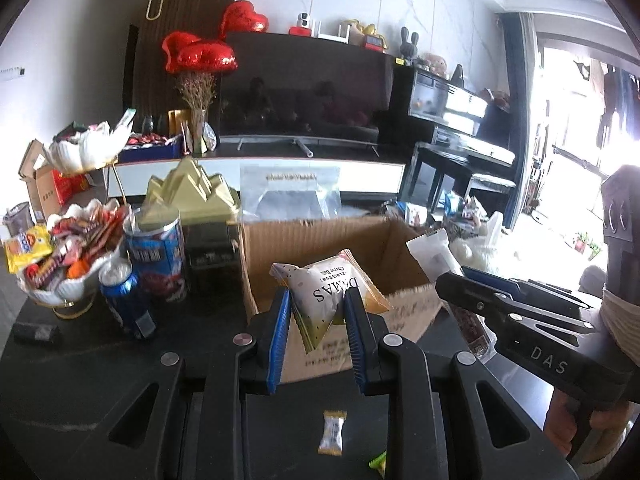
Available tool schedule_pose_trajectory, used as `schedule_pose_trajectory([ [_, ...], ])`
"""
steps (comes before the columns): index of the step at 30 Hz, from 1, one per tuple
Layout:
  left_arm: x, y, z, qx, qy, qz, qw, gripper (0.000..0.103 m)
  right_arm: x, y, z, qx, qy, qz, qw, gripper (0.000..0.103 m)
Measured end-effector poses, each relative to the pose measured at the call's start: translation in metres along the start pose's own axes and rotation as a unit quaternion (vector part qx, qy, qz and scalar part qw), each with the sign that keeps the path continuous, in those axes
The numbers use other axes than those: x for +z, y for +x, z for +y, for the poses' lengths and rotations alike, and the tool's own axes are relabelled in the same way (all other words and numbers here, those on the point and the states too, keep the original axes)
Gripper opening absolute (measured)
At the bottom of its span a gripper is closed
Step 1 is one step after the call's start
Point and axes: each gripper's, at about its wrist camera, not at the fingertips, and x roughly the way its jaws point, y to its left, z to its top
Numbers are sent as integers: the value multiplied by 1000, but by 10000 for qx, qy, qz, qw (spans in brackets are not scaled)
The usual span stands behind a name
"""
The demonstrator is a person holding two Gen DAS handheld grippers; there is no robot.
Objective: Organize snacks
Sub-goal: 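Lift both held packets and carry them over the cardboard box, then open both tools to drop the packets into the cardboard box, then move both open tools back down toward the remaining snacks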
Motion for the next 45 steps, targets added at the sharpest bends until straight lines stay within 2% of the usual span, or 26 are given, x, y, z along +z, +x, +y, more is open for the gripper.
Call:
schedule_pose_trajectory([
  [8,28,11,1,77,63,-46,9999,27,34,11,-4,-62,-151,-3,9999,21],
  [24,48,71,8,146,125,94,9998,28,55,69,-32,-87,-74,124,9999,21],
  [26,49,78,10,205,119,91,9997,31,56,77,-35,-140,-77,108,9998,22],
  [27,50,81,11,266,102,87,9996,33,55,79,-37,-166,-76,126,9998,30],
  [28,50,82,11,333,101,79,9994,42,56,81,-38,-200,-55,133,9997,42],
  [29,49,82,11,373,115,65,9992,51,54,82,-40,-263,-16,115,9996,46],
  [30,48,80,10,420,138,35,9990,52,52,80,-40,-288,-9,95,9995,48],
  [35,40,60,-1,569,393,-113,9975,56,44,67,-37,-230,-35,50,9997,48],
  [45,27,19,-12,549,436,-112,9975,65,25,20,-24,-190,-86,-102,9997,48],
])
